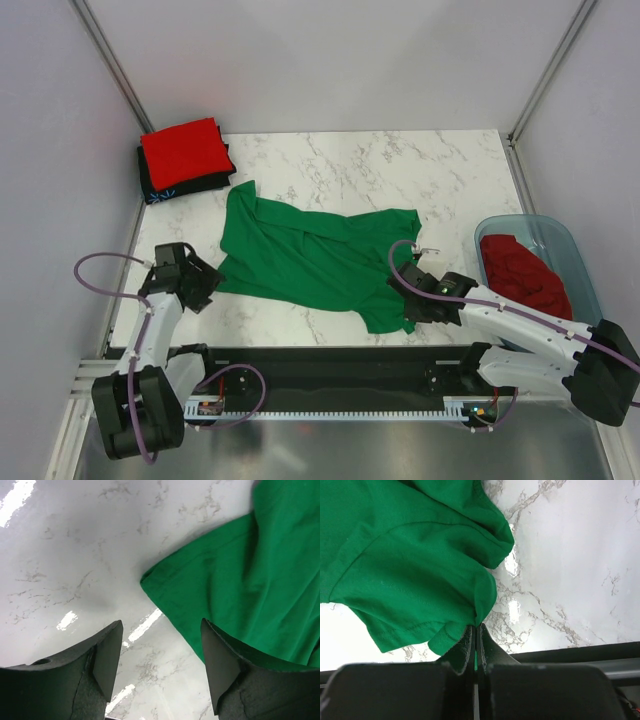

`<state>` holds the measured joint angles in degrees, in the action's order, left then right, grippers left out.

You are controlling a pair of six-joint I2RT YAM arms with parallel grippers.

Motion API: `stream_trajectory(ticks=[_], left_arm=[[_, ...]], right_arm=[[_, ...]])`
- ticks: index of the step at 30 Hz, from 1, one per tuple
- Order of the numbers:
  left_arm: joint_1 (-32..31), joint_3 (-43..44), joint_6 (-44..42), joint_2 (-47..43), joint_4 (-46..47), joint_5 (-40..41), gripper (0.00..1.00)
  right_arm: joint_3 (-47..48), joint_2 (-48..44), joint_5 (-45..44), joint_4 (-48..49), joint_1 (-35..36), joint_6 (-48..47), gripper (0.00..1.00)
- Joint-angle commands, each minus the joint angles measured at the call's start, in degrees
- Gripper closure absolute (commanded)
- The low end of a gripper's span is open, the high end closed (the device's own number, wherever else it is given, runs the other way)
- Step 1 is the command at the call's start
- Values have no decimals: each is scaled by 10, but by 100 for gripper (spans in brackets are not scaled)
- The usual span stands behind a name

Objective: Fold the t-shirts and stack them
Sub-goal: Flatten the tshirt out

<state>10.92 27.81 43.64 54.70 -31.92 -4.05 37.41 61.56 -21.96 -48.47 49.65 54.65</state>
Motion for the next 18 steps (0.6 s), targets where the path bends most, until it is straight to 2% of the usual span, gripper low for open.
stream_trajectory(ticks=[1, 7, 16, 17, 18], left_arm=[[4, -16, 35, -6, 56, 34, 30], [4, -44, 37, 30, 96, 64, 40], [4, -67, 57, 52, 153, 64, 54], [4, -67, 58, 52, 157, 61, 56], [4, -70, 60, 54, 161, 58, 67]], right_arm=[[-1, 0, -14, 11, -4, -8, 100], [-1, 6, -15, 15, -12, -20, 100], [-1, 8, -6, 14, -17, -24, 100], [-1, 7, -5, 12, -17, -24, 100], [1, 8, -5, 11, -17, -24, 100]])
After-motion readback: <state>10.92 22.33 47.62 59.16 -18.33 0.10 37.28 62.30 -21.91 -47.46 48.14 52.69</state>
